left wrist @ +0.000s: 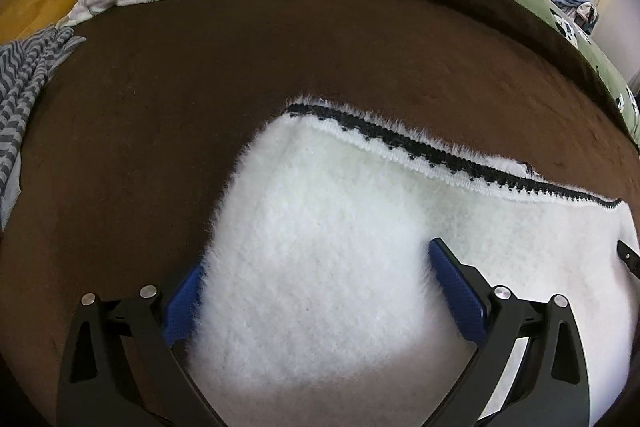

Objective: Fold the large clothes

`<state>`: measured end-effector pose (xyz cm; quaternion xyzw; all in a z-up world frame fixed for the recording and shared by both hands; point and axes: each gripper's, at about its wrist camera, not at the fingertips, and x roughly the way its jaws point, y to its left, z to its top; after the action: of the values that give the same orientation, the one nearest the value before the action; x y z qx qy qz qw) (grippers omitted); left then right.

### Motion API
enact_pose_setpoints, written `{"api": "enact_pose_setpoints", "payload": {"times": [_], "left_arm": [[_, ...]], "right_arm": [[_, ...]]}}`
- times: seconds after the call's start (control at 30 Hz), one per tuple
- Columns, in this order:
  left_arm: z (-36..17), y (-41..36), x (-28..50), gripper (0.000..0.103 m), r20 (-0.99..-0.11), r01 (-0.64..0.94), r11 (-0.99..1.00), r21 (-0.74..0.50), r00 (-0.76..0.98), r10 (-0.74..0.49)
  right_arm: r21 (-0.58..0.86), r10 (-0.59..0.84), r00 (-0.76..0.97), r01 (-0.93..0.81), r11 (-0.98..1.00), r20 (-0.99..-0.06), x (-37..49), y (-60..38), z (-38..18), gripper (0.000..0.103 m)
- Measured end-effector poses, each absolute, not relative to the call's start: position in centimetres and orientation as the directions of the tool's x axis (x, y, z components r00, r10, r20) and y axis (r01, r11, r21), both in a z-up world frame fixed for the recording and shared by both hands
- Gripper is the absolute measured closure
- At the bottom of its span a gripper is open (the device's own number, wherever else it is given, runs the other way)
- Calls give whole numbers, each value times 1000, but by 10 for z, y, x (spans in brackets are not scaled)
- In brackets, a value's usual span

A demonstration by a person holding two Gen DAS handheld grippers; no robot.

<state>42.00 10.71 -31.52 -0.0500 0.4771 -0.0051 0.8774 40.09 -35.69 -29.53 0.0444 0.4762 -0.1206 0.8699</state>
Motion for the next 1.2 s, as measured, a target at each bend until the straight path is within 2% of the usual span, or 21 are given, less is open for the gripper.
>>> {"api": "enact_pose_setpoints", "payload": {"times": [0.4,0.47,0.73,0.9,0.97,1.2], "left_arm": [[-306,102,418,6,-832,-55,998,-44,555,-6],[-302,102,413,7,-837,-44,997,-62,546,-28],[-250,92,378,7,-802,9,1000,-27,597,-27],[-218,66,350,7,-785,52,997,-56,614,-77],[-214,49,340,7,-782,98,990,-104,607,-143],[-233,-15,321,6,-805,218,974,-63,566,-179]], "right_arm": [[-62,-162,549,196,979,-820,389,-347,-283,6],[-61,-153,556,181,982,-817,384,-346,-277,6],[-23,-86,628,107,994,-773,338,-343,-215,7],[66,-19,674,99,993,-738,284,-344,-175,7],[117,12,686,107,987,-728,264,-346,-169,6],[326,96,724,185,927,-683,207,-365,-190,6]]}}
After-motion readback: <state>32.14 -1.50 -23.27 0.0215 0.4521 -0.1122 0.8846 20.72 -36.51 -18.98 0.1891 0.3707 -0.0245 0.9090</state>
